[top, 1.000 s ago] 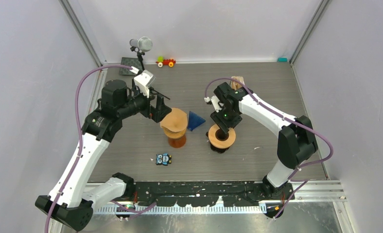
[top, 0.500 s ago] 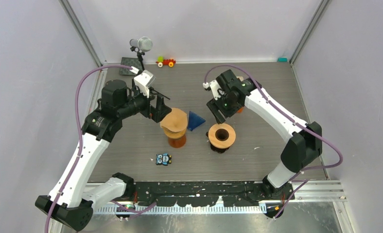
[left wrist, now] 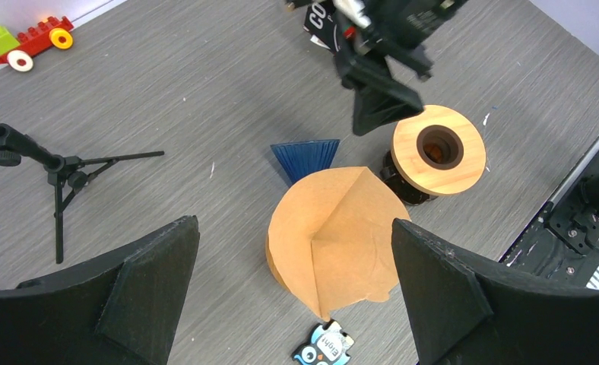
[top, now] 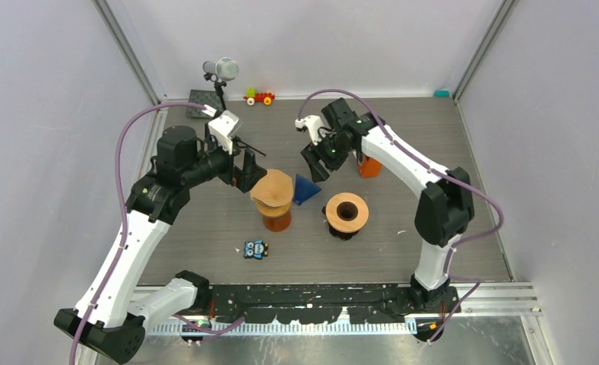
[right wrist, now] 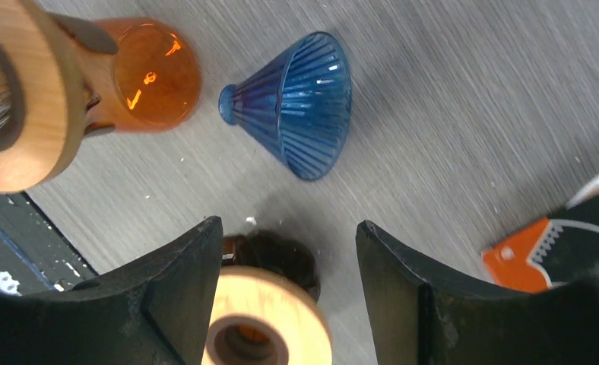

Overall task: Place the coffee filter in the dripper
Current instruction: Pick up the coffee dripper from the center of the board.

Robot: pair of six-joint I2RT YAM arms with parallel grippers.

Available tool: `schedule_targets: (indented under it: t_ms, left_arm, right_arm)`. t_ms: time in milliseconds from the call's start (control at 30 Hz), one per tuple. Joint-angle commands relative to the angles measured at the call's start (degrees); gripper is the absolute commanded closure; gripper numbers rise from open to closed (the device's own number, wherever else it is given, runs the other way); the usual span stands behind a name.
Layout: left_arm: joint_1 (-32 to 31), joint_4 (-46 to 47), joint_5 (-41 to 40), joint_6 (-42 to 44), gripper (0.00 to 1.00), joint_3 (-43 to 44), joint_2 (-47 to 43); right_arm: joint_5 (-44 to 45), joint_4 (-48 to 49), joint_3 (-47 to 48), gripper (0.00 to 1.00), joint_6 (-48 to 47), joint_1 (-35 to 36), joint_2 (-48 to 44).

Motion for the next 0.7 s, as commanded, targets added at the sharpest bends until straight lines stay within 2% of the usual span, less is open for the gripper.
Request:
schedule_targets:
  t_ms: [0,400,533,667]
  left_arm:
    - [0.34,1.08,-0.64,1.61,0.0,2.57,-1.05]
    - [0.34,1.45,0.45,1.84,0.0,3.09,0.06]
    - [0.34,1.49,0.54,1.88,0.0,3.01,0.34]
    - [0.34,1.49,0.62,1.88,0.0,3.21,0.53]
  right_arm:
    - [-5.93,3.38,4.21,0.3,-4.54,0.28,5.1]
    - [-13.37,0.0,8.3,0.32,-9.92,0.26,15.42]
    - [-15.75,-1.18,8.36,0.4,-11.5,0.24,16.58]
    - [-17.32,-1.8,8.41,0.55,-12.19,0.29,17.01]
